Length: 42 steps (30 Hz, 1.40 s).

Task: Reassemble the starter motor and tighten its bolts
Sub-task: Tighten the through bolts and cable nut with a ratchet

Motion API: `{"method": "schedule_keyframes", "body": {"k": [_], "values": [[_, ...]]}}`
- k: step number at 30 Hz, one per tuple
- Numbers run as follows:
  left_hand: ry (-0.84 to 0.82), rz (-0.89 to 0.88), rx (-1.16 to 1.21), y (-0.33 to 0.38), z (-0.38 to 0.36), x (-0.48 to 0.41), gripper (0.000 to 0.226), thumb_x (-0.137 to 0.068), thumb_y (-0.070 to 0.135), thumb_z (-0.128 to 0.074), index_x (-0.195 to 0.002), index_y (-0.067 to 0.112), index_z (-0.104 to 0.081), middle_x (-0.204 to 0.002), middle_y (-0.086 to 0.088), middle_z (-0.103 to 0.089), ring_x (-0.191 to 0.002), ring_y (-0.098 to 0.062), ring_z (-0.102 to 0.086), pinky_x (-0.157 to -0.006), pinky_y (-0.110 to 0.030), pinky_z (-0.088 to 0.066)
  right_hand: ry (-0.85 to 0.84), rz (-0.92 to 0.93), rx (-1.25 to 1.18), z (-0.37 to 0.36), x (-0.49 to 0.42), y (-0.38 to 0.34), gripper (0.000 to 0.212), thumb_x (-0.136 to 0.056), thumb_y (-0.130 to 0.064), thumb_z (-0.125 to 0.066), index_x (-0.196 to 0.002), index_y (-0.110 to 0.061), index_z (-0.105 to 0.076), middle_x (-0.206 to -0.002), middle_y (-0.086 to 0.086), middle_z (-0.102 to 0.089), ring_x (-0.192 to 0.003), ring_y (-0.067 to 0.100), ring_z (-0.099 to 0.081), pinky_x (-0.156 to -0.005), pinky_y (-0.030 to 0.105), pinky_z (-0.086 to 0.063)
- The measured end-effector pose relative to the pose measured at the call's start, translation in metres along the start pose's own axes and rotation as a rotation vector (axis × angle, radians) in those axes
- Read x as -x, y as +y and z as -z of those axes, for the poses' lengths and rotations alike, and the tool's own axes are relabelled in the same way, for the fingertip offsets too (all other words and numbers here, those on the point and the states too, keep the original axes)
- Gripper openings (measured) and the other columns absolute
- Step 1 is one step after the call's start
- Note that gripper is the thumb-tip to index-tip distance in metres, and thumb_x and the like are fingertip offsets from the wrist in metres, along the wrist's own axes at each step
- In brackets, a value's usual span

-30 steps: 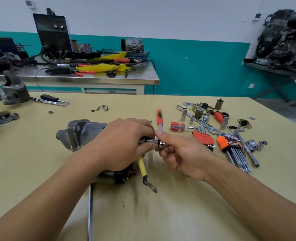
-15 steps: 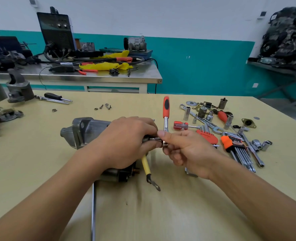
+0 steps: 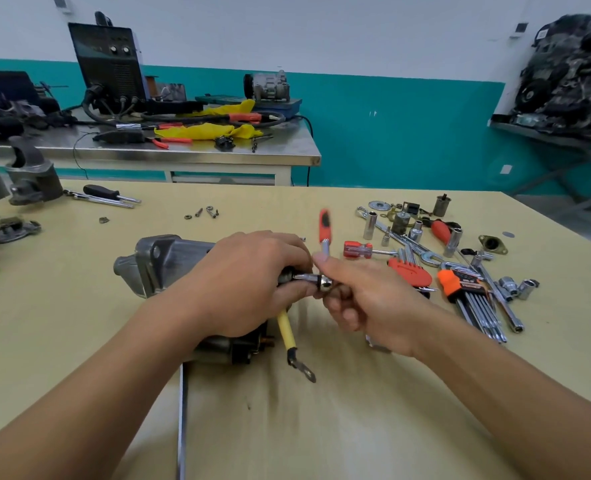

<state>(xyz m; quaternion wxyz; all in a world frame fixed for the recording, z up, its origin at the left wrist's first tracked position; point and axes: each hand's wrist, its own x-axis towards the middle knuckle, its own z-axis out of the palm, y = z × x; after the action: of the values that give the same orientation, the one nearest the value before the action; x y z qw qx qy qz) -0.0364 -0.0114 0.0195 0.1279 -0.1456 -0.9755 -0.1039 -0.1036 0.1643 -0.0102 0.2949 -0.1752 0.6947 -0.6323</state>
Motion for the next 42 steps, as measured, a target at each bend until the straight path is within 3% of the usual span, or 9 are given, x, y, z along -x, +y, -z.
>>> {"method": "schedule_keyframes", "body": {"k": [6, 14, 20, 22, 27, 33, 35, 39, 42], "values": [[-0.011, -0.008, -0.006, 0.001, 0.000, 0.000, 0.031, -0.098, 0.045, -0.049, -0.111, 0.029, -0.071, -0.111, 0.015, -0.063, -0.097, -0.009, -0.057, -0.082, -0.039, -0.050, 0.023, 0.650, 0.643, 0.020, 0.006, -0.006, 0.006, -0.082, -0.039, -0.077, -0.087, -0.036, -0.076, -0.081, -0.011, -0.074, -0.074, 0.009, -0.068, -0.065, 0.016, -0.051], [0.001, -0.004, 0.000, 0.001, 0.000, 0.000, 0.029, -0.097, 0.047, -0.053, -0.109, 0.028, -0.072, -0.108, 0.017, -0.061, -0.093, -0.008, -0.056, -0.080, -0.040, -0.050, -0.002, -0.044, 0.017, -0.001, 0.001, -0.005, 0.043, -0.086, -0.054, -0.066, -0.080, -0.012, -0.069, -0.058, 0.002, -0.060, -0.042, 0.011, -0.047, -0.042, 0.021, -0.037], [-0.015, -0.012, 0.015, 0.001, 0.001, 0.000, 0.034, -0.096, 0.046, -0.048, -0.108, 0.027, -0.073, -0.110, 0.016, -0.064, -0.098, -0.009, -0.059, -0.081, -0.040, -0.051, 0.049, 0.559, 0.558, 0.012, 0.006, -0.005, 0.011, -0.083, -0.042, -0.072, -0.078, -0.033, -0.073, -0.069, -0.006, -0.070, -0.061, 0.008, -0.063, -0.056, 0.025, -0.051], [-0.012, -0.010, 0.003, 0.001, 0.000, -0.001, 0.033, -0.096, 0.046, -0.049, -0.108, 0.027, -0.072, -0.110, 0.016, -0.064, -0.097, -0.009, -0.058, -0.081, -0.041, -0.050, 0.022, 0.515, 0.500, 0.012, 0.007, -0.007, 0.025, -0.078, -0.048, -0.072, -0.085, -0.023, -0.074, -0.073, -0.006, -0.072, -0.060, 0.006, -0.063, -0.056, 0.024, -0.051], [0.000, 0.002, 0.002, 0.000, 0.000, 0.000, 0.029, -0.097, 0.046, -0.054, -0.112, 0.028, -0.070, -0.108, 0.016, -0.062, -0.095, -0.009, -0.056, -0.081, -0.041, -0.049, 0.001, -0.007, 0.030, -0.004, 0.003, -0.005, 0.042, -0.086, -0.054, -0.065, -0.070, -0.016, -0.068, -0.055, 0.003, -0.058, -0.042, 0.013, -0.045, -0.041, 0.023, -0.036], [-0.005, -0.006, -0.006, 0.001, 0.001, 0.001, 0.029, -0.097, 0.044, -0.050, -0.108, 0.027, -0.071, -0.106, 0.014, -0.064, -0.095, -0.010, -0.057, -0.080, -0.041, -0.050, 0.039, 0.616, 0.571, 0.015, 0.007, -0.006, 0.007, -0.079, -0.043, -0.075, -0.078, -0.037, -0.071, -0.075, -0.008, -0.072, -0.066, 0.005, -0.064, -0.059, 0.018, -0.050], [-0.001, 0.000, -0.015, 0.000, 0.002, 0.000, 0.028, -0.097, 0.044, -0.051, -0.109, 0.028, -0.071, -0.106, 0.014, -0.063, -0.094, -0.010, -0.056, -0.081, -0.040, -0.049, 0.016, 0.561, 0.493, 0.013, 0.008, -0.008, 0.017, -0.076, -0.045, -0.076, -0.082, -0.029, -0.074, -0.076, -0.006, -0.074, -0.064, 0.006, -0.063, -0.058, 0.019, -0.049], [0.002, 0.008, 0.010, -0.001, 0.001, 0.000, 0.028, -0.097, 0.046, -0.054, -0.109, 0.027, -0.071, -0.107, 0.015, -0.062, -0.093, -0.009, -0.056, -0.081, -0.040, -0.049, 0.043, 0.019, 0.092, -0.003, 0.004, -0.008, 0.047, -0.082, -0.059, -0.067, -0.074, -0.013, -0.070, -0.058, 0.003, -0.062, -0.044, 0.013, -0.051, -0.042, 0.022, -0.039], [-0.004, -0.001, 0.005, -0.001, 0.001, 0.001, 0.027, -0.098, 0.045, -0.054, -0.109, 0.028, -0.072, -0.108, 0.015, -0.063, -0.095, -0.009, -0.057, -0.081, -0.041, -0.050, 0.045, 0.101, 0.166, -0.001, 0.004, -0.003, 0.045, -0.079, -0.059, -0.066, -0.073, -0.014, -0.070, -0.056, 0.002, -0.061, -0.047, 0.014, -0.054, -0.045, 0.024, -0.042]]}}
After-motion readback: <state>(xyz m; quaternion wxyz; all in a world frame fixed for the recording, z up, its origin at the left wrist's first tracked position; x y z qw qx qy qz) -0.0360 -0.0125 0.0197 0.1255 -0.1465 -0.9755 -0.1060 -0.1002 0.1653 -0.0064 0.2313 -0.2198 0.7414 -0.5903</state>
